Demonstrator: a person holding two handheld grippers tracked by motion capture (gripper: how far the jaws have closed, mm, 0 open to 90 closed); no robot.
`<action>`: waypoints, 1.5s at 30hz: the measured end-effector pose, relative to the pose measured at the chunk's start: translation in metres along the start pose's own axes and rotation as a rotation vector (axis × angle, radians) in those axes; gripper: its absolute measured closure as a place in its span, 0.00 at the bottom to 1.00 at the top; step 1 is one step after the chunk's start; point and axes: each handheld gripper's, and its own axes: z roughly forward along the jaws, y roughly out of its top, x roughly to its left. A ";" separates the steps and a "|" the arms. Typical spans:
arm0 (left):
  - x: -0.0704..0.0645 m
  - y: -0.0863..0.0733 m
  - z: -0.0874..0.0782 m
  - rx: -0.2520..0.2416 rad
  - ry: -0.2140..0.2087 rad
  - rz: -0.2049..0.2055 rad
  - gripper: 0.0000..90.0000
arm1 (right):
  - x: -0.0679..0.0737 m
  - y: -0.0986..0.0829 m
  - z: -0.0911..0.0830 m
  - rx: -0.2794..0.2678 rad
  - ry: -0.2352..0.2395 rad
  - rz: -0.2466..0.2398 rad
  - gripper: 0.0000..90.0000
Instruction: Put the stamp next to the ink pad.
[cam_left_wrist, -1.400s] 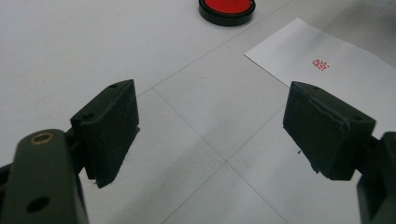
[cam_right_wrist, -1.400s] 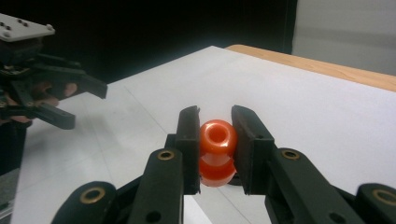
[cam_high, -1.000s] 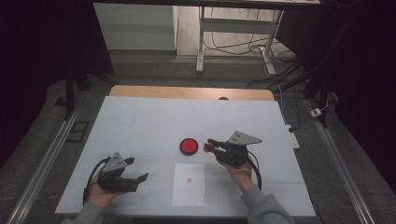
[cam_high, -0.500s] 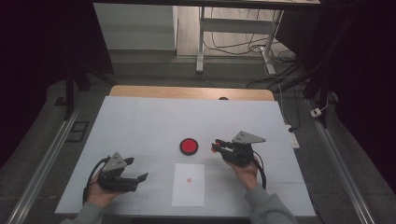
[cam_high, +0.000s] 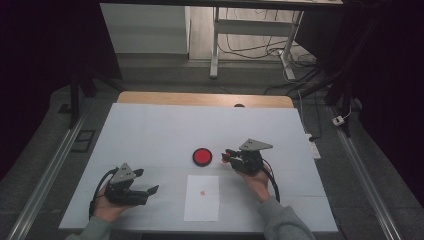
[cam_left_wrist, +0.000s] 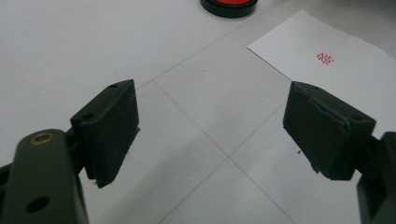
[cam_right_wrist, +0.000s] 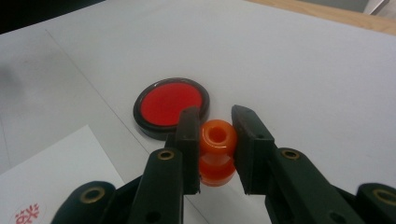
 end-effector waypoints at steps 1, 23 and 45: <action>0.000 0.000 0.000 -0.001 0.000 -0.001 0.21 | 0.000 0.000 0.003 0.003 0.003 0.000 0.80; 0.000 0.000 -0.001 -0.001 0.002 -0.002 0.21 | 0.003 0.001 0.034 0.078 -0.027 -0.036 0.80; 0.003 0.000 0.000 -0.002 0.003 -0.008 0.21 | -0.001 0.006 0.026 0.032 -0.039 -0.022 0.58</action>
